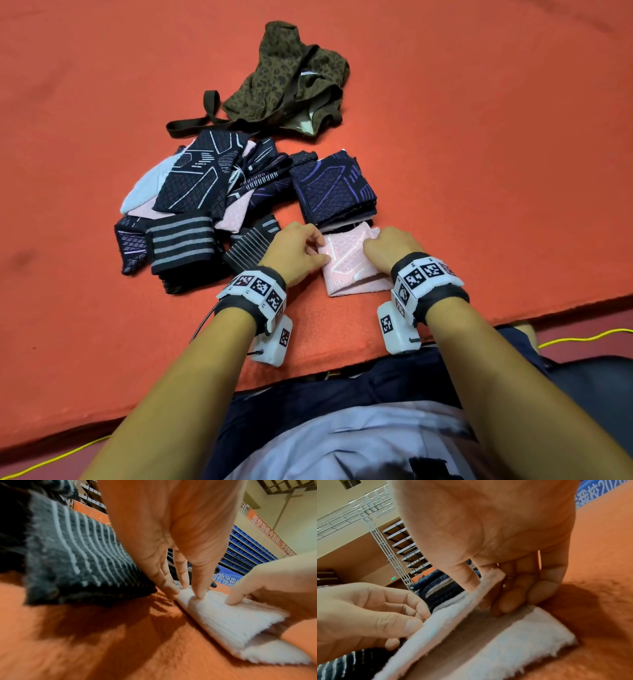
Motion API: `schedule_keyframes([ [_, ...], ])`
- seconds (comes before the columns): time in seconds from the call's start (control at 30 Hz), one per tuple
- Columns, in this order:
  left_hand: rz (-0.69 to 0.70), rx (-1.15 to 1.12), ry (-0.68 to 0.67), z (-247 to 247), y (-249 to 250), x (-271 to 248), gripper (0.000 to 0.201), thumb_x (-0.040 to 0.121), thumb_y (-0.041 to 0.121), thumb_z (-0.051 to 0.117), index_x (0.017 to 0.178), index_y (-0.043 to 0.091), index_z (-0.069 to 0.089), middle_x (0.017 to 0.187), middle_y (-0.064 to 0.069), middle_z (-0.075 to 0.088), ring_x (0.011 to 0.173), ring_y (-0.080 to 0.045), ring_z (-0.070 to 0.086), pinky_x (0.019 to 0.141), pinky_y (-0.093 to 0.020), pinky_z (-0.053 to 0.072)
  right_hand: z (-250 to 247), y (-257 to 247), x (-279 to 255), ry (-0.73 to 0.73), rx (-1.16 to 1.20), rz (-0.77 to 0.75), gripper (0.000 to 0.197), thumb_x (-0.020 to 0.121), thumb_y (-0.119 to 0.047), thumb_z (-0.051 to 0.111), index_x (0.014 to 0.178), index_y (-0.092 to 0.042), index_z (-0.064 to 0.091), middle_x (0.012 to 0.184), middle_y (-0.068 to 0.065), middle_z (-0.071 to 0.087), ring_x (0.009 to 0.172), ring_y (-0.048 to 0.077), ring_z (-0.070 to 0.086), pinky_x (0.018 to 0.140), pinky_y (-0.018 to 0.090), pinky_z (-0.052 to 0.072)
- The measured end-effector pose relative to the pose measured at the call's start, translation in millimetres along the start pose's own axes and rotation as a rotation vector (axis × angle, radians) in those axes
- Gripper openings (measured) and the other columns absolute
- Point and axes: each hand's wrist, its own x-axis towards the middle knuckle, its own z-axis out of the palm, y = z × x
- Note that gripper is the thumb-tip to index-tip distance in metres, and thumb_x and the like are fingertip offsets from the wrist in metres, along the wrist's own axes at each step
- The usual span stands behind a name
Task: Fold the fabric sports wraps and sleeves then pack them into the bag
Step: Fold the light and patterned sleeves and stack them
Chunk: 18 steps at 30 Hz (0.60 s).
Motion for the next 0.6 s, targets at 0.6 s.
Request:
schedule_keyframes([
  [0.6, -0.003, 0.05, -0.045, 5.4, 2.3, -1.0, 0.026, 0.083, 0.027, 0.077, 0.104, 0.019, 0.063, 0.088, 0.013, 0.055, 0.075, -0.008, 0.059, 0.072, -0.018, 0.04, 1.3, -1.8, -8.0, 0.071, -0.096, 0.043, 0.028, 0.09, -0.028, 0.047, 0.107, -0.011, 0.062, 0.113, 0.017, 0.065, 0.1, 0.038, 0.061, 0.081, 0.037, 0.05],
])
